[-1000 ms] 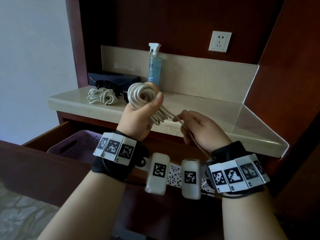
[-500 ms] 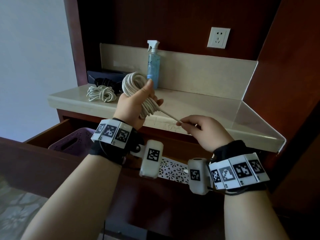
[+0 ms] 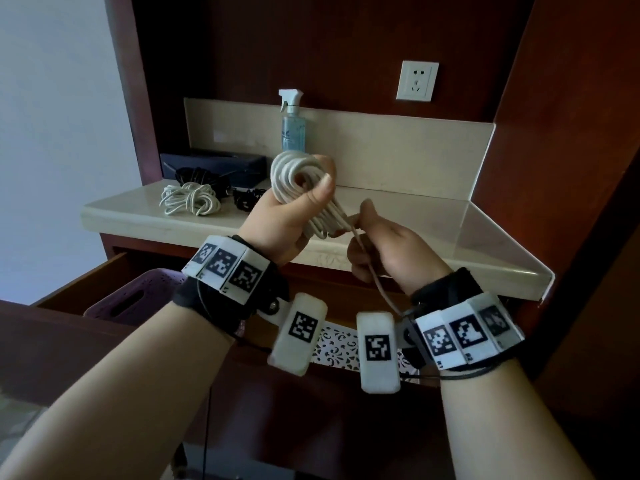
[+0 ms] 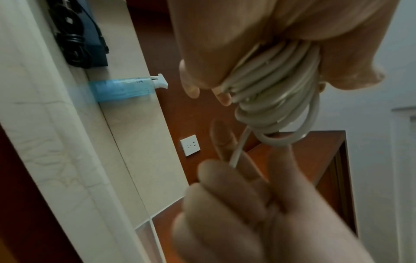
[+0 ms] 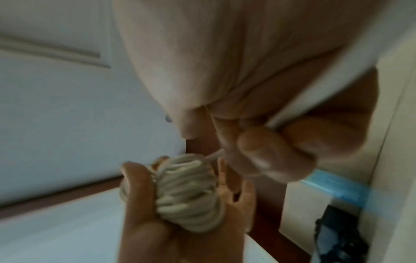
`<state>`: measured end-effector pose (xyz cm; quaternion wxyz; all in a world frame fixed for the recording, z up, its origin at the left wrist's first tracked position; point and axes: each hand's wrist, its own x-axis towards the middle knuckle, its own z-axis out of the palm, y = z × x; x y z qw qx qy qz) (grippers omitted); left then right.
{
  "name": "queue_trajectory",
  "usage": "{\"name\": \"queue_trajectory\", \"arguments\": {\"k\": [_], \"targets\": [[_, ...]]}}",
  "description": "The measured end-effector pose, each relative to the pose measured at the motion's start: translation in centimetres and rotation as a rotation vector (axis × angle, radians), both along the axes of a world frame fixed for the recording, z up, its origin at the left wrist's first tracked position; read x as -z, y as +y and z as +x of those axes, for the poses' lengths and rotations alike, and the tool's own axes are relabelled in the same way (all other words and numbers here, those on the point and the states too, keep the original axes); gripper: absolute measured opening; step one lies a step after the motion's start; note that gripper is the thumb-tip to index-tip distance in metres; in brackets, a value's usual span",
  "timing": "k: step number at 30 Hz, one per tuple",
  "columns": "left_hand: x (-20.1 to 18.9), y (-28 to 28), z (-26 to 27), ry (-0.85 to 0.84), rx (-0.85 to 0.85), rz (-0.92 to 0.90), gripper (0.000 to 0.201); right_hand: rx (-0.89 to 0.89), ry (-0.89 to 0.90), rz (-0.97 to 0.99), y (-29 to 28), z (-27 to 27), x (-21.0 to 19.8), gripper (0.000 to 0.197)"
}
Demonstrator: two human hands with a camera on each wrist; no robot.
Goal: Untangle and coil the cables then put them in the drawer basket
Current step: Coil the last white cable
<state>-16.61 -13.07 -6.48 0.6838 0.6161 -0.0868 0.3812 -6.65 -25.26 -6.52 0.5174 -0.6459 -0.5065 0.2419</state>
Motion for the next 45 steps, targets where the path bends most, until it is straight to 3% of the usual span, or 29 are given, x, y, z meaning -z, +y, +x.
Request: {"name": "queue_trajectory", "arguments": {"k": [2,5,11,14,18,23,26,30,35,37,40,42,45], "targets": [[0.1,-0.1,0.2,0.03,-0.02,0.063,0.058,-0.032,0.07,-0.001,0.0,0.0,-0.5,0.057],[-0.2,-0.3,0.5,0.063,-0.001,0.154,0.07,-0.034,0.004,-0.011,0.3,-0.1,-0.7,0.038],[-1.2,-0.5,0.5,0.115,0.039,0.374,0.076,-0.073,0.326,0.06,0.1,0.1,-0.9,0.007],[-1.6,-0.7,0.5,0.137,0.048,0.457,0.07,-0.083,0.407,0.065,-0.1,0.3,-1.0,0.018],[-2.0,-0.4,0.6,0.14,0.064,0.531,0.064,-0.109,0.401,0.05,0.1,0.2,-1.2,0.006],[-2.0,0.5,0.9,0.038,0.098,0.385,0.034,-0.105,0.413,0.059,0.7,0.1,-1.5,0.01],[-2.1,0.3,1.0,0.011,0.088,0.367,0.028,-0.059,0.277,0.126,1.0,-0.2,-1.9,0.015],[-1.7,0.4,1.1,-0.017,0.091,0.335,0.026,0.036,-0.081,0.128,1.3,-0.2,-2.6,0.018],[-1.2,1.1,0.7,-0.021,0.139,0.286,0.034,0.064,-0.455,0.102,1.5,0.0,-3.7,0.026],[-1.1,1.7,0.2,0.01,0.147,0.345,0.04,0.068,-0.553,0.074,1.7,0.1,-4.1,0.017],[-1.2,2.8,-0.7,0.09,0.136,0.469,0.055,0.102,-0.7,0.047,1.8,0.2,-4.8,0.018],[-1.1,3.5,-1.5,0.146,0.179,0.513,0.079,0.125,-0.754,0.02,1.7,0.2,-5.2,0.017],[-1.5,4.4,-2.8,0.317,0.248,0.441,0.11,0.178,-0.878,-0.072,1.4,0.3,-5.7,0.008]]}}
